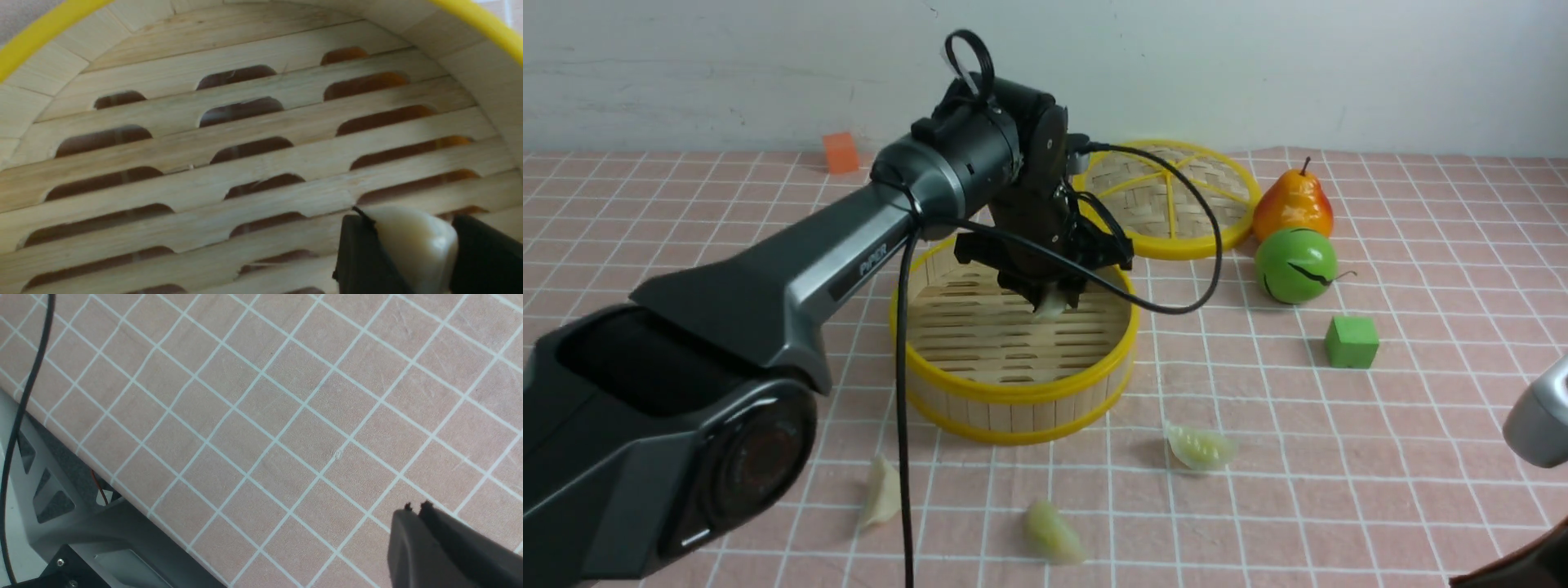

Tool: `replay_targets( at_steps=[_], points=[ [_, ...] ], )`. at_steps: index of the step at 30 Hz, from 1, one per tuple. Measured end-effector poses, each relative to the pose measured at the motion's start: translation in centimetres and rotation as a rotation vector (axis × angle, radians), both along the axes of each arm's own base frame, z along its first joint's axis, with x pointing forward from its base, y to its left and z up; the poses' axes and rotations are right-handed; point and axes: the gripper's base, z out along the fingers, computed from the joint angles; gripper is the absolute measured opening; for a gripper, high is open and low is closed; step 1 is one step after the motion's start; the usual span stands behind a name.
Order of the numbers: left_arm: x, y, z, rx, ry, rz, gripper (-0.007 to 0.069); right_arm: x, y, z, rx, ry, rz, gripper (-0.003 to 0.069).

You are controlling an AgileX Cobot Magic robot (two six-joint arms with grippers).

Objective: Put the dumplings into the steamer on the table with the pink tablecloth.
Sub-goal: 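Place the dumpling into the bamboo steamer basket with the left gripper, then reach for and grasp a dumpling on the table with the left gripper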

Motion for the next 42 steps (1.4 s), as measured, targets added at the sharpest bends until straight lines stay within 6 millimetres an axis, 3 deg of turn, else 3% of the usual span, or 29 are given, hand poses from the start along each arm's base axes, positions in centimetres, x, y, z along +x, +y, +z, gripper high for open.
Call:
replay_targets(
  at_steps=[2,8,14,17,18,19,20,24,30,31,36,37,38,42],
  points=[
    [0.2,0.0,-0.7,0.004,0.007,0.002,0.0267,0.0,0.0,0.0,-0.003,0.001,0.001,0.0031],
    [0.1,0.2,0.2,0.015,-0.006,0.002,0.0417,0.0,-0.1,-0.1,-0.020,-0.001,0.002,0.0035],
    [-2.3,1.6,9.0,-0.007,-0.109,-0.024,0.0479,0.0,-0.1,-0.1,-0.021,-0.005,0.001,0.0043],
    [-5.8,3.8,15.9,0.003,-0.184,-0.050,0.0485,0.1,-0.1,0.0,-0.019,-0.011,-0.002,0.0043],
    [-6.9,4.6,17.4,0.016,-0.197,-0.057,0.0486,0.1,-0.2,-0.1,-0.020,-0.011,-0.002,0.0044],
    [-8.1,5.4,18.6,0.035,-0.209,-0.065,0.0486,0.1,-0.2,-0.1,-0.022,-0.012,-0.002,0.0046],
    [-8.3,5.5,18.5,0.044,-0.202,-0.067,0.0486,0.1,-0.2,-0.1,-0.022,-0.012,-0.002,0.0046],
    [-12.5,8.8,20.3,0.147,-0.206,-0.053,0.0486,0.1,-0.2,-0.1,-0.021,-0.012,-0.002,0.0052],
    [-16.3,11.4,15.6,0.249,-0.035,-0.017,0.0486,0.1,-0.1,0.0,-0.009,-0.016,-0.004,0.0052],
    [-17.0,11.9,12.8,0.262,0.044,0.001,0.0486,0.1,0.0,0.0,-0.002,-0.013,-0.005,0.0055],
    [-16.9,12.1,5.1,0.192,0.175,0.027,0.0486,0.1,0.0,0.1,0.006,-0.010,-0.005,0.0060],
    [-16.9,12.1,4.8,0.187,0.181,0.029,0.0486,0.1,0.0,0.1,0.006,-0.010,-0.005,0.0060],
    [-16.7,11.9,3.1,0.182,0.200,0.030,0.0486,0.1,0.0,0.1,0.007,-0.012,-0.005,0.0060],
    [-15.4,11.0,-0.6,0.169,0.228,0.029,0.0486,0.2,0.0,0.1,0.010,-0.020,-0.009,0.0064]
  ],
)
